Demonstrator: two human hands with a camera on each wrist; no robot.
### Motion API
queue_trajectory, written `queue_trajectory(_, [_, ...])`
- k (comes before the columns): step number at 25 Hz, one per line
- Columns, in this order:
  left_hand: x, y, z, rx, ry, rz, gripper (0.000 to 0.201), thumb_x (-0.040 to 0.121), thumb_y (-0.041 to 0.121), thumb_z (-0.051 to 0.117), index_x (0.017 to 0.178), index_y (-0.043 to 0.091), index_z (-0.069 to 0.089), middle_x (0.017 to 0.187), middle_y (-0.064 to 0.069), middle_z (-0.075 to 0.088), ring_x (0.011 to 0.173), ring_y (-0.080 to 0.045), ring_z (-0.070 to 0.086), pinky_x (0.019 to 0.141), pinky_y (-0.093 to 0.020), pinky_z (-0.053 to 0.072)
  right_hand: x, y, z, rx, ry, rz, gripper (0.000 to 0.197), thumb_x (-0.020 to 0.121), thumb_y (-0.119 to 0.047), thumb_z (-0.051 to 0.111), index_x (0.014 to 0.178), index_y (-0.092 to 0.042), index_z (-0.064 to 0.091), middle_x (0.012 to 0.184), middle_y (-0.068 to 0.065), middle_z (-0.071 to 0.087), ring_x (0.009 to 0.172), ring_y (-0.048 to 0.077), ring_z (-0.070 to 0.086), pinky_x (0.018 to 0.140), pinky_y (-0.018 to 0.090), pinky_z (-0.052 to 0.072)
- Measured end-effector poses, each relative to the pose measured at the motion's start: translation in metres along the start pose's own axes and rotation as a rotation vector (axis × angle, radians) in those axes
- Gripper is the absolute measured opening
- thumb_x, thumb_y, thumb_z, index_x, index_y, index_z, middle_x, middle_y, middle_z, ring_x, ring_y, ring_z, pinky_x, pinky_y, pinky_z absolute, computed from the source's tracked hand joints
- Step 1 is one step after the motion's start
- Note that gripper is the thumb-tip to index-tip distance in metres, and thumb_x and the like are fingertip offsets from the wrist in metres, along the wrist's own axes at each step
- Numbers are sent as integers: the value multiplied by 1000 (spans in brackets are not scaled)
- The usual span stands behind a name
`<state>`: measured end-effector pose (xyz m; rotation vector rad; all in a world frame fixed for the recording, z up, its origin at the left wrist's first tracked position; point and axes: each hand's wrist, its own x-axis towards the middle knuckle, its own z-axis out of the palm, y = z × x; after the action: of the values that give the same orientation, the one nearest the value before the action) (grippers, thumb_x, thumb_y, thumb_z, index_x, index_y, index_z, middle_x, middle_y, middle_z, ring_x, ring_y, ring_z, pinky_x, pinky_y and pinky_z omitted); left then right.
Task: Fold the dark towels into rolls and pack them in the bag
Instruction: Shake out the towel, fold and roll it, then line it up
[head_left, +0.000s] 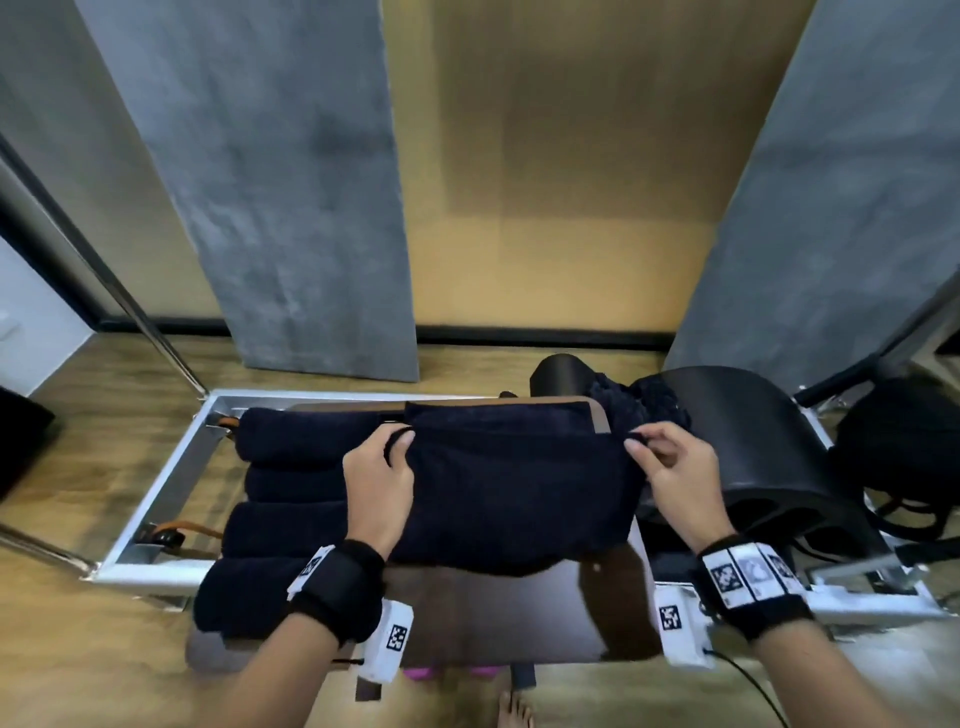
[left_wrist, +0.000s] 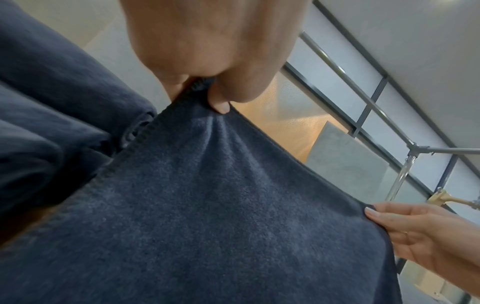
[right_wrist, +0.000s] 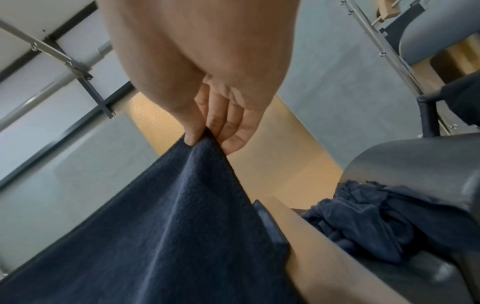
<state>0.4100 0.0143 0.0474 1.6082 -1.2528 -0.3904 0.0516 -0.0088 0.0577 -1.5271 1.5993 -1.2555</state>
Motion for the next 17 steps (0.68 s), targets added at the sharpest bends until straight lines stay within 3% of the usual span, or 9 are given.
queue_trajectory(4, [48, -1, 43, 137, 19, -115, 13, 105, 13, 62, 99, 8, 73, 78, 2, 67, 74, -17, 60, 75, -28, 42, 76, 11, 27, -66, -8, 64, 11, 92, -7, 76, 90, -17, 74, 84, -5, 74, 81, 7, 70, 80, 31, 57])
queue_trajectory(8, [77, -16, 76, 255, -7, -271, 18, 105, 15, 61, 94, 3, 69, 80, -8, 64, 79, -31, 58, 75, -35, 41, 123, 41, 57, -148, -56, 224, 6, 90, -14, 80, 90, -16, 75, 86, 2, 76, 88, 21, 72, 86, 37, 58])
queue_trajectory(12, [93, -35, 101, 329, -90, -343, 19, 105, 13, 60, 99, -2, 70, 108, -20, 66, 99, -40, 64, 79, -37, 42, 147, 68, 77, -263, -95, 319, 7, 87, -21, 83, 87, -15, 78, 86, 3, 76, 93, 25, 71, 90, 38, 56])
queue_trajectory(15, [96, -47, 111, 434, -155, -362, 24, 106, 12, 59, 114, -6, 72, 135, -20, 58, 123, -39, 58, 98, -44, 47, 151, 79, 86, -318, -144, 354, 11, 88, -24, 82, 81, -23, 73, 86, 2, 74, 94, 26, 69, 89, 37, 56])
queue_trajectory(17, [95, -51, 114, 459, -156, -376, 23, 105, 12, 60, 115, -4, 73, 135, -19, 60, 126, -37, 57, 101, -46, 49, 151, 83, 89, -354, -150, 361, 16, 88, -25, 82, 78, -27, 69, 83, -2, 71, 91, 23, 69, 84, 35, 56])
